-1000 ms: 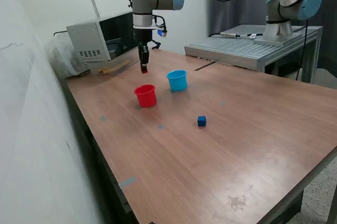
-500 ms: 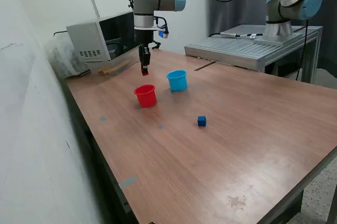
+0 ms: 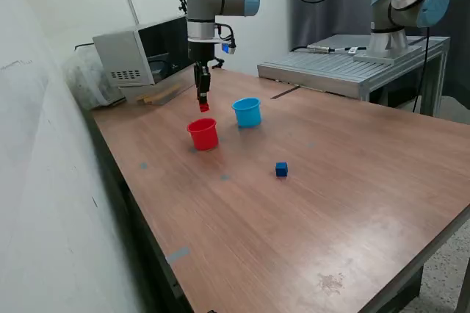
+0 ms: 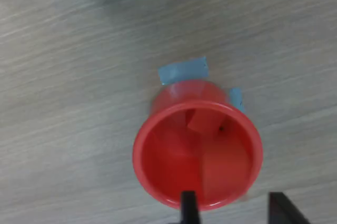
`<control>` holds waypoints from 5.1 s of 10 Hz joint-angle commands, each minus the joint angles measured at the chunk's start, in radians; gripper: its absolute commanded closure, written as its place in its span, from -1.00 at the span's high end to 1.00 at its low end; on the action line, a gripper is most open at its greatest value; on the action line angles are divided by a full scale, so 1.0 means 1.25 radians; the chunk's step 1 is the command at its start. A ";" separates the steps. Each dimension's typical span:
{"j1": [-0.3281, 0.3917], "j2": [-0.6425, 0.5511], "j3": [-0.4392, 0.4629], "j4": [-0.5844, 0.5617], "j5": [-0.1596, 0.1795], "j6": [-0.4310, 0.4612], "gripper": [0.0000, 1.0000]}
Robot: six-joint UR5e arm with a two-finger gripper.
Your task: Place red objects in the red bin, and blue objects in the blue bin.
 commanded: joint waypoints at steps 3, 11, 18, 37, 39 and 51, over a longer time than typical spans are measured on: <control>0.000 0.001 -0.001 -0.001 0.000 0.000 1.00; 0.194 -0.167 0.076 0.109 -0.001 0.028 1.00; 0.318 -0.082 0.056 0.107 -0.005 0.327 1.00; 0.347 0.157 -0.081 0.069 -0.078 0.472 1.00; 0.347 0.157 -0.075 0.069 -0.061 0.471 1.00; 0.318 0.158 -0.062 0.063 -0.058 0.471 1.00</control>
